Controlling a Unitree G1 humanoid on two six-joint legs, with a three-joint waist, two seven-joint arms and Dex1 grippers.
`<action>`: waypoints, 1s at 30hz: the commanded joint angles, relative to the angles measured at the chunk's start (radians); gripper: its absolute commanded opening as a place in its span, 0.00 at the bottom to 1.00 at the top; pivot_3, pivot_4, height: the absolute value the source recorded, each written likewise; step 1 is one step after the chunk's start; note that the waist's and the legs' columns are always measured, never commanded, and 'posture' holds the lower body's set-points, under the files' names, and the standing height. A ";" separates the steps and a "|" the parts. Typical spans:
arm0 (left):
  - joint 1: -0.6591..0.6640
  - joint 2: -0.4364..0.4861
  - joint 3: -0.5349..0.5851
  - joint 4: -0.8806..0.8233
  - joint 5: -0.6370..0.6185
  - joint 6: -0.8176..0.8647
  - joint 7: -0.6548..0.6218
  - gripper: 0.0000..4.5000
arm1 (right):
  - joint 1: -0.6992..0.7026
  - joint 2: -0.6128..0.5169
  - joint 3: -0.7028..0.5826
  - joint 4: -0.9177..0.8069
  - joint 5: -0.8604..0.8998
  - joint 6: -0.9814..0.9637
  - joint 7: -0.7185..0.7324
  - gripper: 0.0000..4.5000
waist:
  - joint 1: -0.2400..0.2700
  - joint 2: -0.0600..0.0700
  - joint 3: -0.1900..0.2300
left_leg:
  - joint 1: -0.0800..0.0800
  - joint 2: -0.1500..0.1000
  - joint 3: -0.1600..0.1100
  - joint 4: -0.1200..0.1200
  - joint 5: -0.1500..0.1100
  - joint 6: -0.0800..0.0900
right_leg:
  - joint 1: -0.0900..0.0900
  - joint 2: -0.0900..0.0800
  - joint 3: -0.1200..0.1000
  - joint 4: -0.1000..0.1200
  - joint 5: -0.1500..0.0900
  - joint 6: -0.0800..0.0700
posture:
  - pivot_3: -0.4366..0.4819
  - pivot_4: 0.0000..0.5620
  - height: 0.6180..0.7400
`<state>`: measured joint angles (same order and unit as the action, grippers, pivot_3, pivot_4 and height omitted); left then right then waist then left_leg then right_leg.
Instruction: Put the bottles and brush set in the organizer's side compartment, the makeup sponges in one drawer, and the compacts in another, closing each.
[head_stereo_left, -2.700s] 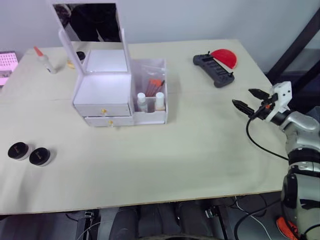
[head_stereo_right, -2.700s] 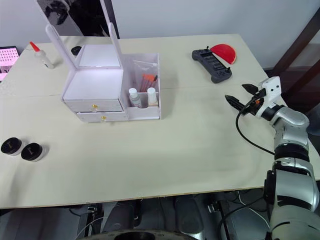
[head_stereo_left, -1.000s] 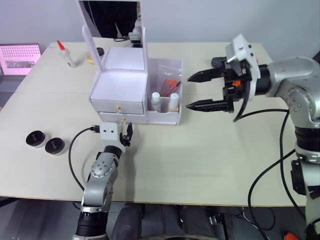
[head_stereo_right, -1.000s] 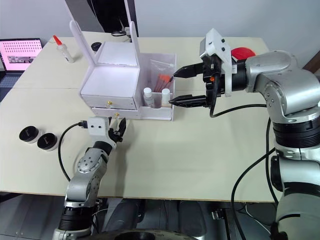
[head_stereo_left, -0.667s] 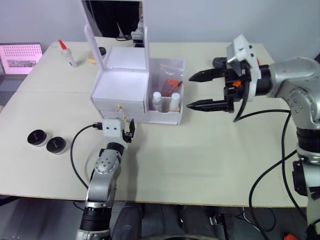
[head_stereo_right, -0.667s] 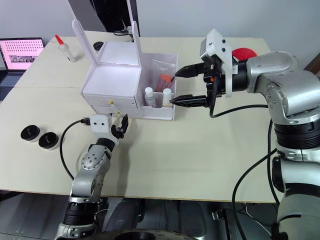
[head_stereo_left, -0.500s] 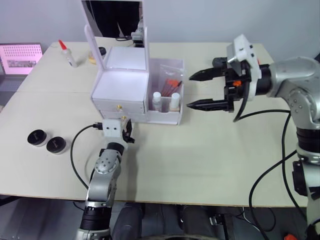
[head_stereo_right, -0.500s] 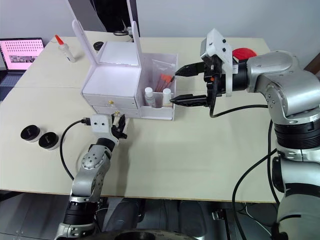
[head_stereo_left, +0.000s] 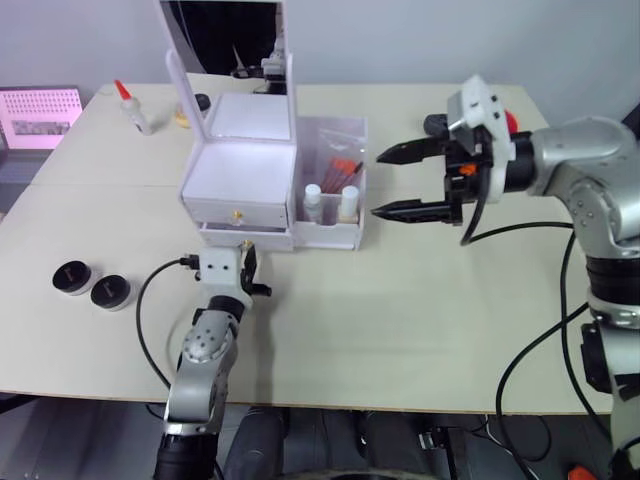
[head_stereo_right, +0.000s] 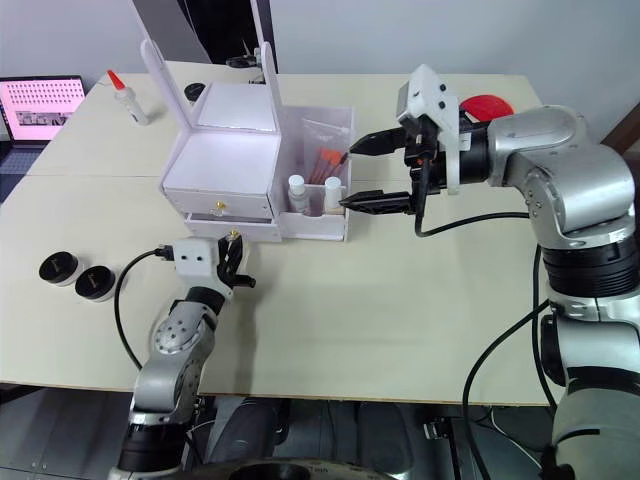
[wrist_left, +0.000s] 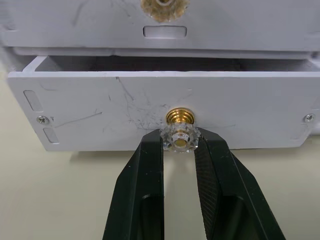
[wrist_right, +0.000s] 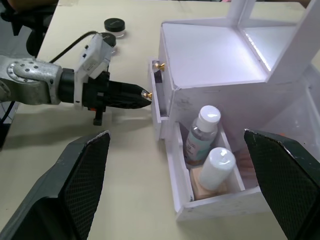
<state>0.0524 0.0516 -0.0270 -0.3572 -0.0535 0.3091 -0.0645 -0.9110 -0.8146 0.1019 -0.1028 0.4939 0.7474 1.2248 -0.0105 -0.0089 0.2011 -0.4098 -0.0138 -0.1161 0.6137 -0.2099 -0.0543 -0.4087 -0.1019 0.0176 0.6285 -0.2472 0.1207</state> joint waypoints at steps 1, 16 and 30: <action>0.051 0.018 -0.028 -0.127 -0.006 0.029 -0.024 0.07 | -0.017 0.008 -0.008 -0.005 0.000 -0.020 0.003 1.00 | 0.000 0.000 0.000 | 0.000 0.000 0.000 0.000 0.000 0.000 | 0.000 0.000 0.000 0.000 -0.001 -0.002 | 0.48 0.27 1.00; 0.293 0.022 -0.046 -0.365 -0.005 0.131 -0.010 0.07 | -0.060 0.075 0.045 0.072 -0.020 -0.058 0.039 1.00 | -0.002 0.000 0.000 | 0.000 0.000 0.001 0.000 0.000 0.000 | 0.000 0.000 0.001 -0.001 -0.002 -0.003 | 0.48 0.27 1.00; 0.389 0.035 -0.023 -0.455 -0.105 0.206 -0.053 0.38 | -0.071 0.070 0.044 0.075 -0.018 -0.035 0.069 1.00 | -0.006 0.000 0.000 | -0.002 0.001 0.002 -0.001 -0.002 -0.002 | -0.001 0.000 0.001 -0.007 -0.002 -0.003 | 0.48 0.27 1.00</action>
<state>0.4227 0.0938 -0.0583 -0.7682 -0.1233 0.5183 -0.1034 -0.9515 -0.7335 0.1605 -0.0130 0.4742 0.7144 1.2856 -0.0160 -0.0091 0.2012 -0.4123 -0.0132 -0.1140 0.6127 -0.2119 -0.0561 -0.4093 -0.1022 0.0183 0.6210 -0.2491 0.1177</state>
